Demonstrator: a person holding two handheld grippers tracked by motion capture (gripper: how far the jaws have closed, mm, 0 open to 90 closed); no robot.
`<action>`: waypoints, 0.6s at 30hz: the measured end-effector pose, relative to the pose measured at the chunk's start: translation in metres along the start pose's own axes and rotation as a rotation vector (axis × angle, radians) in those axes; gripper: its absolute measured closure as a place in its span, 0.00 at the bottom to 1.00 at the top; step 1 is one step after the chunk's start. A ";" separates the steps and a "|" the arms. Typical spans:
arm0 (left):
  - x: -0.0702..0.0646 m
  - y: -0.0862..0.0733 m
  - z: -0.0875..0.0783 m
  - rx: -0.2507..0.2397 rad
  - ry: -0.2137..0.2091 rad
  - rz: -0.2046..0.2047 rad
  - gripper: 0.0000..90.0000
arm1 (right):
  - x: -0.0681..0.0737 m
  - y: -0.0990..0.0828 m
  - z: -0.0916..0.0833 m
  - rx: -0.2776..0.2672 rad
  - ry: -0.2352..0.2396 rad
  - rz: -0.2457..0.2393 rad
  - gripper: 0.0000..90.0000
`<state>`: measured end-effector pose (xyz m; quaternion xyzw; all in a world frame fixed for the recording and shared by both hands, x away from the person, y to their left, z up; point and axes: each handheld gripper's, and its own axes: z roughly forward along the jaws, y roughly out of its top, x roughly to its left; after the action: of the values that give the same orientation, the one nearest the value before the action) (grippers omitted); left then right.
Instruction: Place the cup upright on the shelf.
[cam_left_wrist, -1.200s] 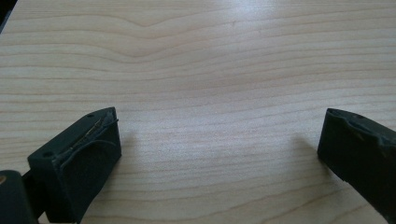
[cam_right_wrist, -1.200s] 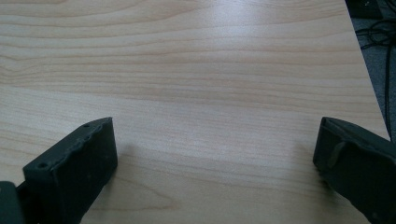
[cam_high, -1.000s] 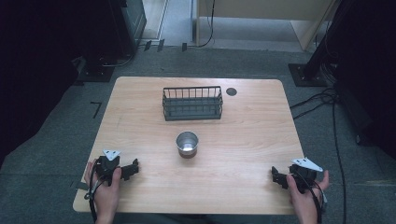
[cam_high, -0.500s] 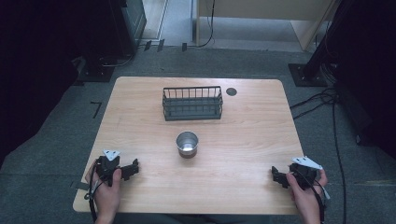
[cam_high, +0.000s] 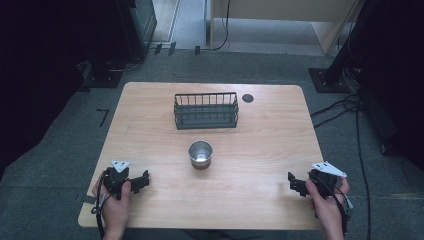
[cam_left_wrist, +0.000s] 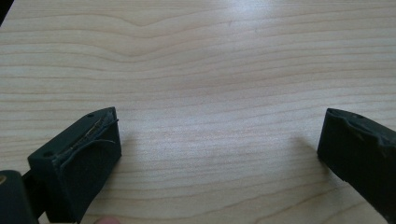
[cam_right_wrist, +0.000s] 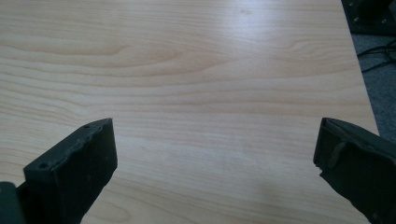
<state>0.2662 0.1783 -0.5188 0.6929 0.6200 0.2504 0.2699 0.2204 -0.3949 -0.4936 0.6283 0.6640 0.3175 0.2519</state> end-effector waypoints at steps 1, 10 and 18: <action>0.000 0.000 0.000 0.000 0.000 -0.001 0.00 | 0.001 0.001 0.000 0.001 0.005 -0.003 0.00; 0.000 0.000 0.000 0.000 0.000 0.000 0.00 | 0.022 0.016 0.004 -0.010 0.044 -0.026 0.00; 0.000 0.000 0.000 0.000 0.000 -0.001 0.00 | 0.042 0.024 0.009 -0.005 0.080 -0.061 0.00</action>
<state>0.2662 0.1783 -0.5188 0.6928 0.6202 0.2502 0.2699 0.2398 -0.3524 -0.4791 0.5940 0.6914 0.3363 0.2364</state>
